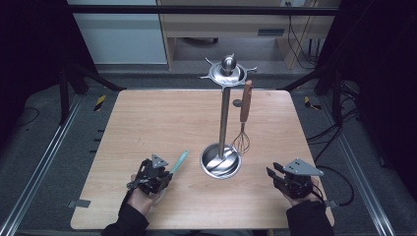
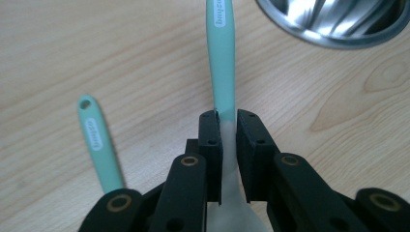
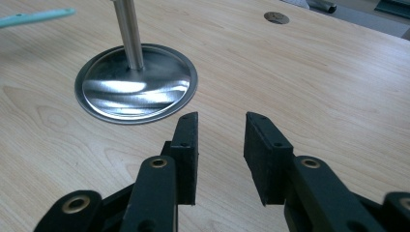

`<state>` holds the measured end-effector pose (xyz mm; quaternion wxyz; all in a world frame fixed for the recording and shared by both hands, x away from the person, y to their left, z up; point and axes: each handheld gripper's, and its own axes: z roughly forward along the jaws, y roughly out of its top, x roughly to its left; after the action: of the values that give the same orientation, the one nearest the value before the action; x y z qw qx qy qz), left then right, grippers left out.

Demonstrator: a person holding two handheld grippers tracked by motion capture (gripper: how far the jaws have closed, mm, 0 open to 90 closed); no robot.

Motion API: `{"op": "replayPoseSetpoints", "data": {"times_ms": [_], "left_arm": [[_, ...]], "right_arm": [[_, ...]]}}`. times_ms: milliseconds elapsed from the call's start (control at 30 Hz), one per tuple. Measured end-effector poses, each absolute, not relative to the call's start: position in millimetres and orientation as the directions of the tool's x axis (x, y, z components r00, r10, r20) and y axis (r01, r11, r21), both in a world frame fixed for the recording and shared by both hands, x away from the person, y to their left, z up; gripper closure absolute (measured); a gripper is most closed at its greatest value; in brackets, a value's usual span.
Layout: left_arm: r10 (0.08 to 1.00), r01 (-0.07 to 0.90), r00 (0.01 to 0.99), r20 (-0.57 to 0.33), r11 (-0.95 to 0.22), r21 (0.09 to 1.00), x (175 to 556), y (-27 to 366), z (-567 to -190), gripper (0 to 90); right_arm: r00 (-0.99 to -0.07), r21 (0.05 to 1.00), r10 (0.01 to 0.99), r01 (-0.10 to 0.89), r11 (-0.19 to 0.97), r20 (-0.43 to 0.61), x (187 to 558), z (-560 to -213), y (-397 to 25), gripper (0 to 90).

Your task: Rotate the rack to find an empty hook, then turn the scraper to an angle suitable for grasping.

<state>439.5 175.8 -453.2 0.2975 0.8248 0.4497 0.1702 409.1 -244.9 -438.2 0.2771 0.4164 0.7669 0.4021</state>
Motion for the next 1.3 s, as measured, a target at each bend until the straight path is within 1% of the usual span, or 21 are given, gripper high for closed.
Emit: {"op": "replayPoseSetpoints", "data": {"times_ms": [200,367,600,800,1300], "left_arm": [[0.854,0.598,0.521,-0.001,-0.364,0.714,432.3,185.3,-439.3,80.7],[0.851,0.549,0.525,-0.019,-0.321,0.772,423.5,191.3,-425.1,80.6],[0.856,0.484,0.517,-0.028,-0.265,0.834,414.8,196.6,-408.8,80.7],[0.857,0.439,0.514,-0.035,-0.227,0.869,407.8,197.7,-398.1,80.7],[0.845,0.362,0.534,-0.035,-0.191,0.912,397.0,196.8,-373.4,80.7]], "right_arm": [[-0.490,0.847,0.867,0.422,0.324,-0.088,409.8,-438.8,-246.1,64.5],[-0.480,0.845,0.873,0.429,0.320,-0.087,410.9,-439.0,-247.3,63.9],[-0.470,0.844,0.878,0.433,0.317,-0.089,412.1,-440.3,-249.2,61.4],[-0.465,0.844,0.881,0.437,0.310,-0.083,412.7,-441.2,-251.4,61.1],[-0.458,0.845,0.885,0.439,0.304,-0.081,413.5,-441.9,-252.6,60.1]]}}
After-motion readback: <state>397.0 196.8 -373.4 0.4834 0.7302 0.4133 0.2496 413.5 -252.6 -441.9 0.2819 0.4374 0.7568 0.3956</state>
